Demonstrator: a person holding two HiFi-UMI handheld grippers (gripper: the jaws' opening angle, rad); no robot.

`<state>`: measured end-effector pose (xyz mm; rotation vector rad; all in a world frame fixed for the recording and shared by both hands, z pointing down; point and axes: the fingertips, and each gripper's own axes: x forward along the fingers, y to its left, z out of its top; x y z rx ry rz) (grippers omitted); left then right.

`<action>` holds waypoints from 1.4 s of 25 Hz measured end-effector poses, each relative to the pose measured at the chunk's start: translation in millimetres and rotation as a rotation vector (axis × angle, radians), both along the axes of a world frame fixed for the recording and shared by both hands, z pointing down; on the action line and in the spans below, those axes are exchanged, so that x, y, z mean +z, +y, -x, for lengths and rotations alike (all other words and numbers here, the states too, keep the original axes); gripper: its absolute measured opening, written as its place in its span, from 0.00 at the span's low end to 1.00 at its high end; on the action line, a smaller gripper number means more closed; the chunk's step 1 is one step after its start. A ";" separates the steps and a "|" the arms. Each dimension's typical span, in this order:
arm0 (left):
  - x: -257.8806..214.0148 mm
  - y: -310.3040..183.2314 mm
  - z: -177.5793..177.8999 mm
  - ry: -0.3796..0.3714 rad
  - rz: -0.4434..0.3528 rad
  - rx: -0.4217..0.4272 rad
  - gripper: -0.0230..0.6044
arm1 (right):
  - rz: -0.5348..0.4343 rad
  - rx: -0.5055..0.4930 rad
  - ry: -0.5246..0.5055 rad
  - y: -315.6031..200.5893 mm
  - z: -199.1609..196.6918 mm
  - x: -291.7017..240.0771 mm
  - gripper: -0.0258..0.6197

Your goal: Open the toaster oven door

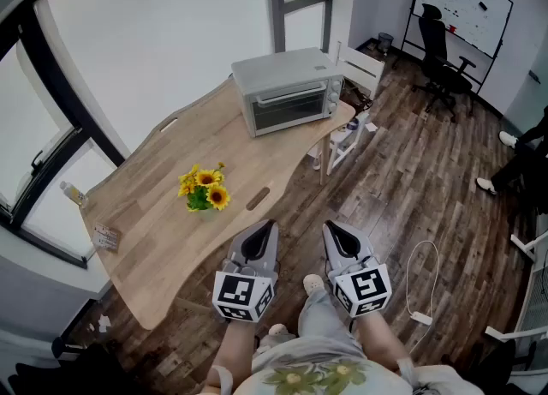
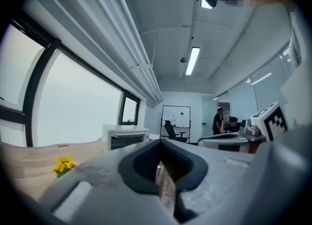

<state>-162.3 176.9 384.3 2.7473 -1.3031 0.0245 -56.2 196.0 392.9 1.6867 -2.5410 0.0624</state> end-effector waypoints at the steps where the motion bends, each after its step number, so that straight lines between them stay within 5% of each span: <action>1: 1.5 -4.7 -3.9 -0.001 0.004 0.000 0.04 | 0.001 -0.007 0.008 -5.1 -2.6 0.7 0.04; 16: -4.1 -112.3 -51.5 -0.058 -0.026 -0.086 0.04 | -0.077 -0.024 0.092 -112.2 -70.4 -7.6 0.04; 23: -13.2 -159.1 -72.0 -0.080 -0.052 -0.133 0.04 | -0.091 -0.071 0.115 -166.1 -102.6 -13.0 0.12; 31: -27.3 -202.6 -86.0 -0.149 -0.120 -0.188 0.27 | -0.112 -0.173 0.176 -216.7 -118.5 -19.8 0.29; 35: -22.0 -218.3 -87.0 -0.241 -0.128 -0.178 0.35 | -0.118 -0.200 0.217 -233.1 -121.5 -21.9 0.33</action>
